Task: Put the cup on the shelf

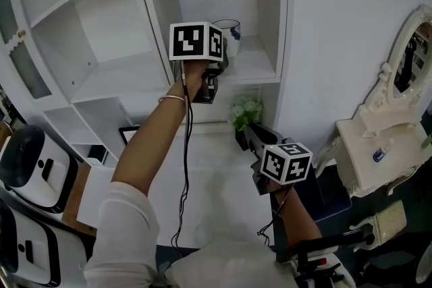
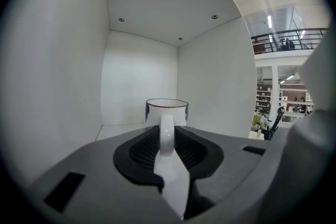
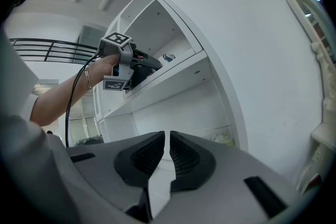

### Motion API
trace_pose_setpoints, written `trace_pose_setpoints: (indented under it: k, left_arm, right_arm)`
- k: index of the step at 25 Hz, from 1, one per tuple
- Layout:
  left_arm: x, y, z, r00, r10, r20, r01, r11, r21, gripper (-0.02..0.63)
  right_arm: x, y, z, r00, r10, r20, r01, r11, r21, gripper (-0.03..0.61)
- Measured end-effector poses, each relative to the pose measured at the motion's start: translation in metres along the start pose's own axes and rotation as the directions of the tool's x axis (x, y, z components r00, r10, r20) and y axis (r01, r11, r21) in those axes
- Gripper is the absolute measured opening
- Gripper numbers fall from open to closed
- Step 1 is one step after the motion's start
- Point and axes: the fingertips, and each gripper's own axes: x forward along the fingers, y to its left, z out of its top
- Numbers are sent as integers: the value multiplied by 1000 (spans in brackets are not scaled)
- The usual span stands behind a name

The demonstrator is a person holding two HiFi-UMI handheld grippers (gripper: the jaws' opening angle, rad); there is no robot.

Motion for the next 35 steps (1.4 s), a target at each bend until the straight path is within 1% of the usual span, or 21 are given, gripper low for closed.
trace_pose_setpoints:
  k: [3,9,15,20,24,28,31,35]
  left_arm:
    - [-1,-1,1,1000,-13,5,14,999,-35,139]
    - [-8,0,0,1000,20,14,-20,999,-26,189]
    - [-19,-2,0,998,50,37,-50,999,-4,202]
    - [-46,-7,11,989,74,129,-82,995,57,202]
    - [-65,-20,12,984,47,170,-62,994,87,202]
    - [-85,-26,6,980,2,197,-15,998,63,202]
    - [-101,-24,-2,976,-12,219,3,999,42,202]
    - [-118,-21,-20,971,-20,237,8,999,52,202]
  right_arm:
    - [-2,0,-1,1000,-3,-1,3,1000,4,49]
    - [-7,2,-4,1000,-5,1,5,1000,9,49]
    - [-12,8,-6,1000,-8,0,8,1000,7,49]
    - [-16,11,-9,1000,-24,-10,24,1000,-4,49]
    - [-20,16,-12,999,-39,-19,39,999,-14,49]
    - [-24,23,-16,998,-58,-26,57,998,-28,49]
    - [-28,26,-18,996,-89,-27,87,995,-49,49]
    - [-34,33,-20,993,-120,-23,118,991,-68,49]
